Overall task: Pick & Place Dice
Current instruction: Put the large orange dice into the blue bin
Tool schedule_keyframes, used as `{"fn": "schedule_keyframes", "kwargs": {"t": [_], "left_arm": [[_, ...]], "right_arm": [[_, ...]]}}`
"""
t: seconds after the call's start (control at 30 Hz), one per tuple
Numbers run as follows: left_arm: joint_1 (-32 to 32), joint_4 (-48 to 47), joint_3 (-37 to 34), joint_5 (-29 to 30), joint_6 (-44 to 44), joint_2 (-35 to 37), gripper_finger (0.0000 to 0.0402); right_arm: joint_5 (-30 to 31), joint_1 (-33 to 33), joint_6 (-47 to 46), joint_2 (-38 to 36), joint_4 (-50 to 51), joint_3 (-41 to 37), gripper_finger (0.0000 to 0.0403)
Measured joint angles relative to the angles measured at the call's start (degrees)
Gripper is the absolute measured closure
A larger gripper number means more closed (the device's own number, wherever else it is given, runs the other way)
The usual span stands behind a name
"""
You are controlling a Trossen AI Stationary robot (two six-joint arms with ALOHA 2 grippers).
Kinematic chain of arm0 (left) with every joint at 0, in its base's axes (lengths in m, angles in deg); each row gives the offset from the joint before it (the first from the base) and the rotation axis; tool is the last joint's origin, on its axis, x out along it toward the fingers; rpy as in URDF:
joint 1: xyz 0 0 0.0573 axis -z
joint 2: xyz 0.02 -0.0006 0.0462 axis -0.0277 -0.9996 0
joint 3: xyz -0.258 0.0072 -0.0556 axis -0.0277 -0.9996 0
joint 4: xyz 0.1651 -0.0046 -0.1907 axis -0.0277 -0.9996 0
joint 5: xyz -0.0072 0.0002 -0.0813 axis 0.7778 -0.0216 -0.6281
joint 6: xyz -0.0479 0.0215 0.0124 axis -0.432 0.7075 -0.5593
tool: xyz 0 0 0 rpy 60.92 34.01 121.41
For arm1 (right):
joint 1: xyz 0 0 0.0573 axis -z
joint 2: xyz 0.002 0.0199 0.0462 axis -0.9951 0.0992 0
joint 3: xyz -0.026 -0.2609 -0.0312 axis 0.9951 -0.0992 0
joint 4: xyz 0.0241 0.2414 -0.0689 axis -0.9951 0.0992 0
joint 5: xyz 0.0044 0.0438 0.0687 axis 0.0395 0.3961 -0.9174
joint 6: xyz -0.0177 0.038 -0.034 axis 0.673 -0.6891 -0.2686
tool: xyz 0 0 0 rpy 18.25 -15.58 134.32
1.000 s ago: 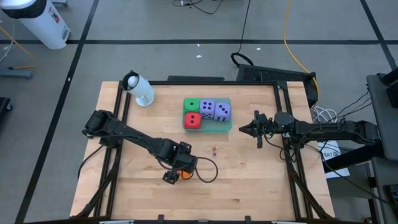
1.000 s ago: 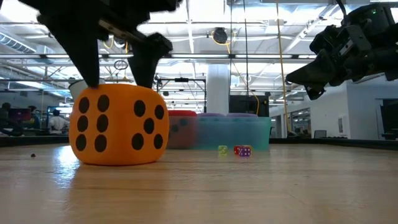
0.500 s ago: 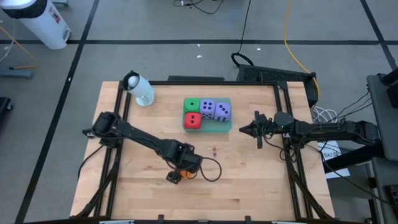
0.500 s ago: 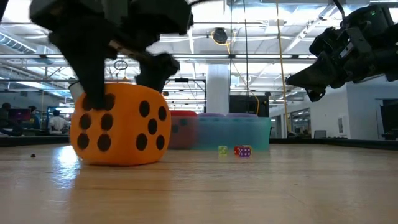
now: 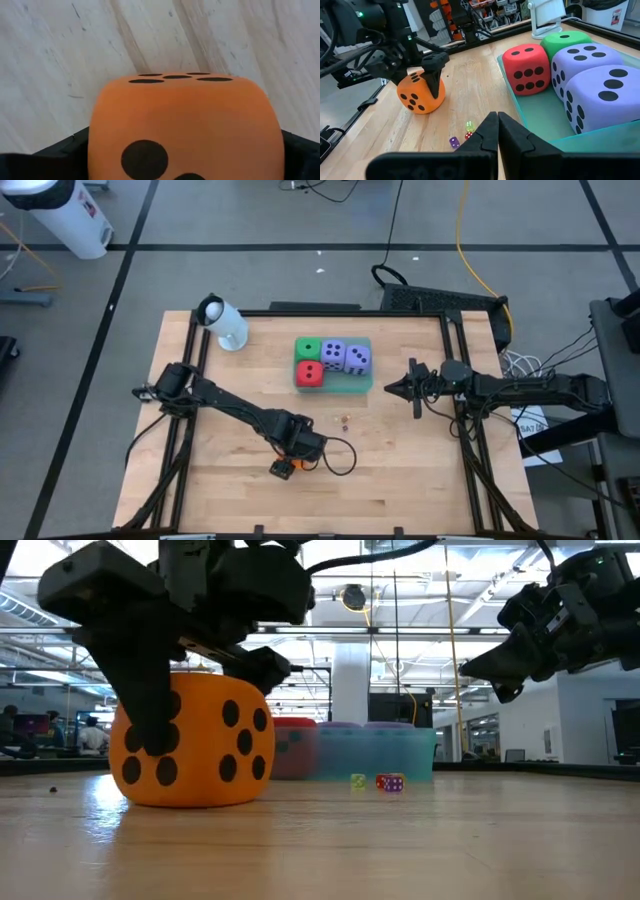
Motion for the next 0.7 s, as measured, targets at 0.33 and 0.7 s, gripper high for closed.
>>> {"fn": "schedule_keyframes", "kwargs": {"t": [0.33, 0.7], "left_arm": [[-5.6, 1.8, 0.1, 9.1, 0.5, 13.0, 0.0033], [-21.6, 17.4, 3.4, 11.0, 4.8, 14.4, 0.0039]], "right_arm": [[0.0, 0.0, 0.0, 0.0, -0.4, 0.0, 0.0403], [0.2, 0.0, 0.0, 0.0, -0.4, 0.0, 0.0403]]}}
